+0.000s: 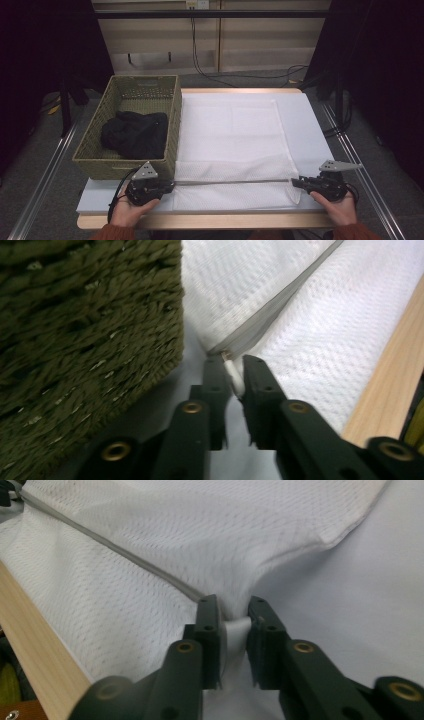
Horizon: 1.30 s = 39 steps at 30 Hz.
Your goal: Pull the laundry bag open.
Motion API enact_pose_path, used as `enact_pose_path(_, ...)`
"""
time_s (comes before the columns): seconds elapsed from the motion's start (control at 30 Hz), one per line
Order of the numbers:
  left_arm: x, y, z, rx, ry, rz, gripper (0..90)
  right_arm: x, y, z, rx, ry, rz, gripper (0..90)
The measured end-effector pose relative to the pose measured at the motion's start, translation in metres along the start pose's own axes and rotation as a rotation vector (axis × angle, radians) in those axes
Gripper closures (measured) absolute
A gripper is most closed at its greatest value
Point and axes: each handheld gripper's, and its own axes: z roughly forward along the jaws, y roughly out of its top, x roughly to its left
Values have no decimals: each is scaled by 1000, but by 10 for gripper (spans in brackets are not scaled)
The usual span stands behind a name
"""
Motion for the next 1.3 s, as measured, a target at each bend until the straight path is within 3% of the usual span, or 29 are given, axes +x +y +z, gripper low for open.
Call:
enact_pose_path(0.1,-3,1,-1,-34,5,-6,667,0,2,-2,-25,-13,-4,588)
enact_pose_path(0.3,-10,4,-8,-104,26,1,483,2,7,-5,-59,-15,-15,444)
enact_pose_path(0.37,-13,4,-7,-127,15,4,423,4,8,-4,-64,-12,-21,416)
enact_pose_path(0.6,-22,4,-7,-175,10,24,288,12,20,-1,-91,-2,-62,355)
enact_pose_path(0.73,-23,2,-10,-214,20,20,258,16,27,6,-86,23,-75,336)
enact_pose_path(0.83,-22,4,-7,-222,1,15,233,21,32,14,-75,39,-96,325)
enact_pose_path(1.03,-27,9,-1,-221,2,55,216,33,45,33,-59,87,-128,313)
enact_pose_path(1.3,-29,9,-1,-229,1,58,206,51,64,65,-18,158,-178,314)
